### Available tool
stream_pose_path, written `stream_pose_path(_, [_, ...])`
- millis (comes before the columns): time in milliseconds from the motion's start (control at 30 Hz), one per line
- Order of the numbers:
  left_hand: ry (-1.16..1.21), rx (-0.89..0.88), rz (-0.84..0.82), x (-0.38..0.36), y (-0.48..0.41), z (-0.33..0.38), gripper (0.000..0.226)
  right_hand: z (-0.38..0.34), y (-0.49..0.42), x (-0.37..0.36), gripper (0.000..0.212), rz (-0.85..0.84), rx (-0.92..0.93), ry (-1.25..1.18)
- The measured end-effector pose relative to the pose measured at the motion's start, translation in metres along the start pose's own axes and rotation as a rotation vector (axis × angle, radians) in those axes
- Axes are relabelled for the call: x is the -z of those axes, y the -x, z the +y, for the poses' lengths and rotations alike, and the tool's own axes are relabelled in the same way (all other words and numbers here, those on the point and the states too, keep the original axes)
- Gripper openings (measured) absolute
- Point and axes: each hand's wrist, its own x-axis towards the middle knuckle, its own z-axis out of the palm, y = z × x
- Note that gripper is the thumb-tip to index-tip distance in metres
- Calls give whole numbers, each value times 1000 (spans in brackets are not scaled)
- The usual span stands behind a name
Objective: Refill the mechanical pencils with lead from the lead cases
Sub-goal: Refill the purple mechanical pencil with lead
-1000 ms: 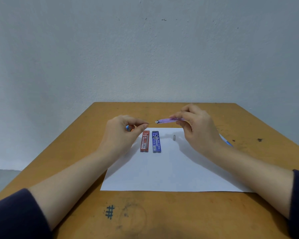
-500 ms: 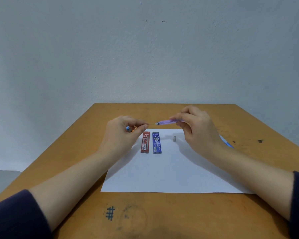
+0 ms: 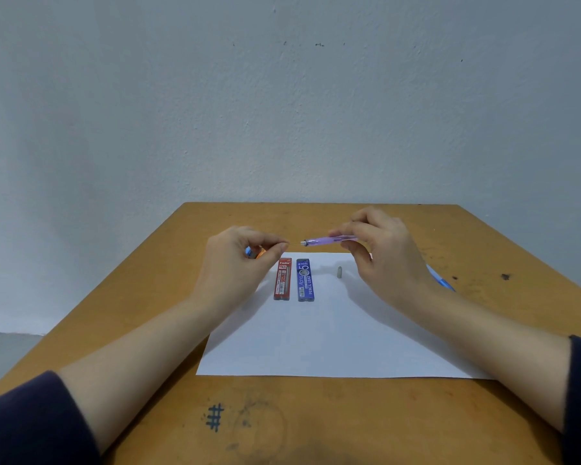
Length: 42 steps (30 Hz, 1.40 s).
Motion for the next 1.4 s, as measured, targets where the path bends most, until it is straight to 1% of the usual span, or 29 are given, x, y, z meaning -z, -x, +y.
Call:
stream_pose_path(200, [75, 11, -25, 0, 0, 2, 21, 1, 0, 0, 23, 8, 11, -6])
stream_pose_path(400, [89, 8, -33, 1, 1, 5, 25, -1, 2, -1, 25, -13, 18, -40])
stream_pose_path(467, [85, 6, -29, 1, 1, 5, 23, -2, 2, 0, 25, -22, 24, -43])
stream_pose_path(633, [53, -20, -37, 2, 2, 6, 10, -3, 1, 1, 24, -30, 22, -17])
stream_pose_path(800, [73, -19, -34, 2, 2, 6, 11, -2, 1, 0, 24, -24, 24, -16])
stream_pose_path(967, [100, -10, -47, 2, 2, 7, 18, -2, 1, 0, 24, -20, 28, -16])
stream_pose_path(1100, [92, 19, -39, 2, 2, 6, 12, -3, 2, 0, 24, -19, 25, -17])
stream_pose_path(1167, [99, 19, -35, 2, 2, 7, 16, -4, 2, 0, 25, -24, 15, -26])
stream_pose_path(1300, [129, -16, -45, 3, 3, 9, 31, -5, 2, 0, 24, -27, 23, -29])
stream_pose_path(1400, [130, -25, -44, 3, 4, 11, 32, -5, 2, 0, 25, -31, 29, -42])
